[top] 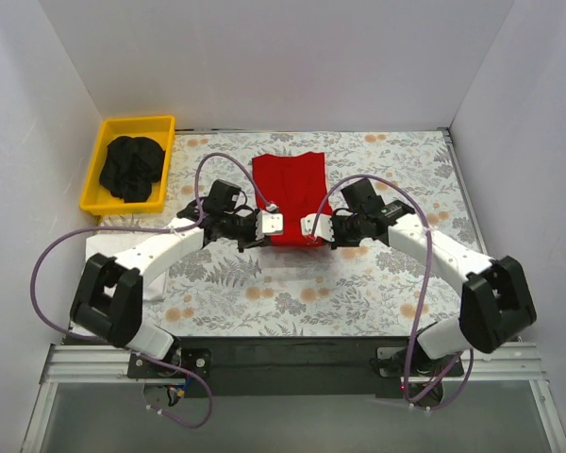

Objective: Fold and stack the t-shirts
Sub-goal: Fold the tshirt

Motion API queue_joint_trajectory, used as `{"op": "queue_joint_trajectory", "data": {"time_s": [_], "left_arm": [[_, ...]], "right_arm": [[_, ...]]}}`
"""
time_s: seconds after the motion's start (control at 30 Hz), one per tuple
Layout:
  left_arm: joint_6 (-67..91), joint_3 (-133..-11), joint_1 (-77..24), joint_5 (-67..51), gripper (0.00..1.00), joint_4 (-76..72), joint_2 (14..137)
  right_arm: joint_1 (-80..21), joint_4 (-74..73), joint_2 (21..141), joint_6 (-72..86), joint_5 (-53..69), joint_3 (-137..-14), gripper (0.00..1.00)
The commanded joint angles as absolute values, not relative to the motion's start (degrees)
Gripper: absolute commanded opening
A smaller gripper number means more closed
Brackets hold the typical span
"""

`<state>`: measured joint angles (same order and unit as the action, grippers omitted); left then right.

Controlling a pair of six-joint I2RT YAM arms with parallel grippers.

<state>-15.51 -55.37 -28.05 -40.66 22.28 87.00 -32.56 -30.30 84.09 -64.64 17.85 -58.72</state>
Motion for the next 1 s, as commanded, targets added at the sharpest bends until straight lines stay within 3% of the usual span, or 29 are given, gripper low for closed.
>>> {"op": "queue_joint_trajectory", "data": {"time_s": [0.0, 0.2, 0.43, 0.97], "left_arm": [[-17.75, -57.13, -30.05, -43.86, 0.0, 35.93, 79.74], [-15.82, -58.97, -30.5, -47.98, 0.0, 47.97, 71.12], [-14.15, -61.52, -27.0, -44.47, 0.0, 47.82, 69.52], [-18.45, -83.66, -14.77, -47.81, 0.0, 41.04, 97.37]], "right_arm": [[-35.06, -39.89, 78.24, -62.76, 17.4, -60.56, 0.01], [-41.48, -48.33, 70.05, -59.33, 17.75, -62.74, 0.01], [-41.31, -51.68, 75.4, -63.1, 15.47, -71.35, 0.01], [-29.36, -51.77, 106.14, -75.93, 19.33, -99.04, 0.01]]}}
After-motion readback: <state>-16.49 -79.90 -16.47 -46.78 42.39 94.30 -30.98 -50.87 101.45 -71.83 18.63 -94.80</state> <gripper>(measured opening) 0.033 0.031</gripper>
